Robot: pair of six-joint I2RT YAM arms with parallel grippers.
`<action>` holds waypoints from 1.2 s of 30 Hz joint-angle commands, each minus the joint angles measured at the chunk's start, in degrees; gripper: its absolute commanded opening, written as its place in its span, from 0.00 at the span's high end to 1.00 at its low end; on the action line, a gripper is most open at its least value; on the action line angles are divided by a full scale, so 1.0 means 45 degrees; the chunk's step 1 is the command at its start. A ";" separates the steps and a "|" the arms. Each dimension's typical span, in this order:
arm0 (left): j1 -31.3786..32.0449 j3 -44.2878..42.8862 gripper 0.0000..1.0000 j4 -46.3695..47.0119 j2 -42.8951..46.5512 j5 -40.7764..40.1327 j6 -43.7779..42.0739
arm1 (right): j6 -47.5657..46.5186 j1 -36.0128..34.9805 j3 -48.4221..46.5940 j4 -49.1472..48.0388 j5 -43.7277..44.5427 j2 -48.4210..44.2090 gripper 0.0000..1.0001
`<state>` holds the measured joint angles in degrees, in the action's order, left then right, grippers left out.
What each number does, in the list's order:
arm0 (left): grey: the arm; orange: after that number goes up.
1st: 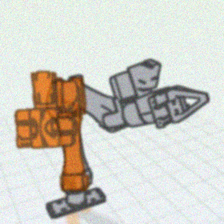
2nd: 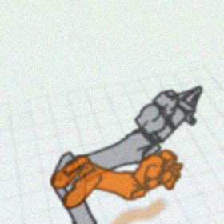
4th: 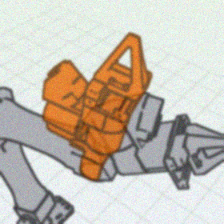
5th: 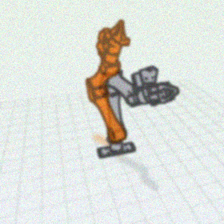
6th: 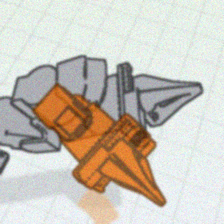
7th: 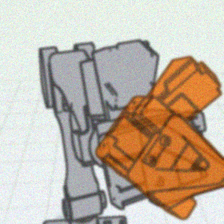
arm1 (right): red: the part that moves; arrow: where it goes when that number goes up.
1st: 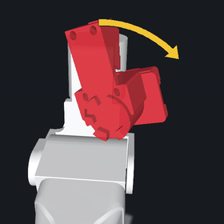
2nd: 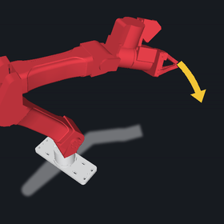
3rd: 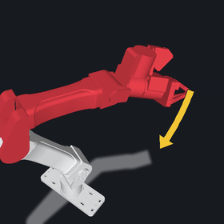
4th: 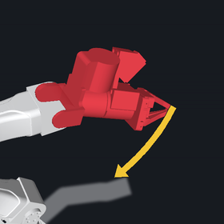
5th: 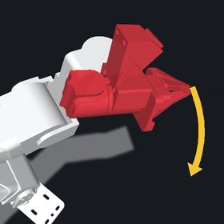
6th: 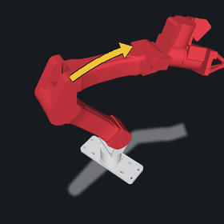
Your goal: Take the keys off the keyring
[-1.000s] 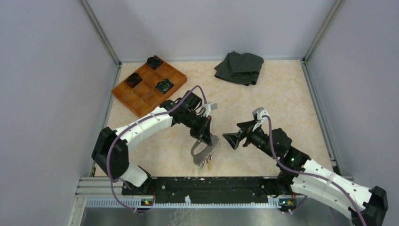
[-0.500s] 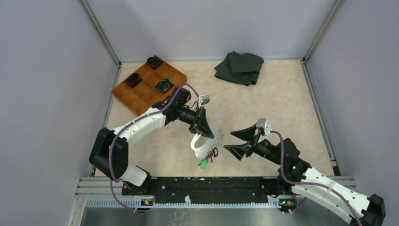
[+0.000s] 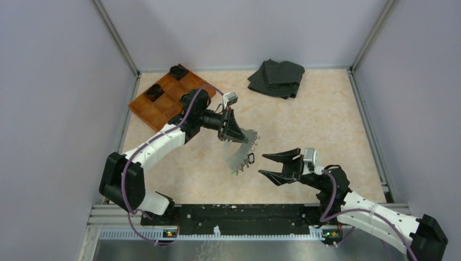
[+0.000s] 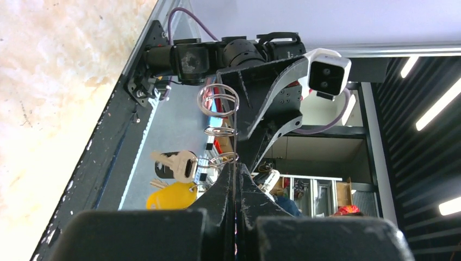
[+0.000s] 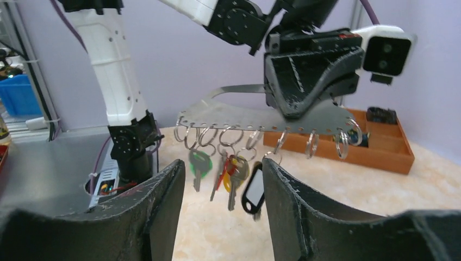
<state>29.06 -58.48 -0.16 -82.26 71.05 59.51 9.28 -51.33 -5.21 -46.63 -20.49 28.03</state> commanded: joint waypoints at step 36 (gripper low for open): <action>0.0133 -0.2146 1.00 0.2327 -0.1722 0.0594 0.2872 | -0.2003 -0.0565 -0.0853 -0.4614 -0.0293 0.4952 0.69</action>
<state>29.21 -65.34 8.62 -89.60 72.44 68.86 1.39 -53.23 -6.44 -63.99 -22.46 49.89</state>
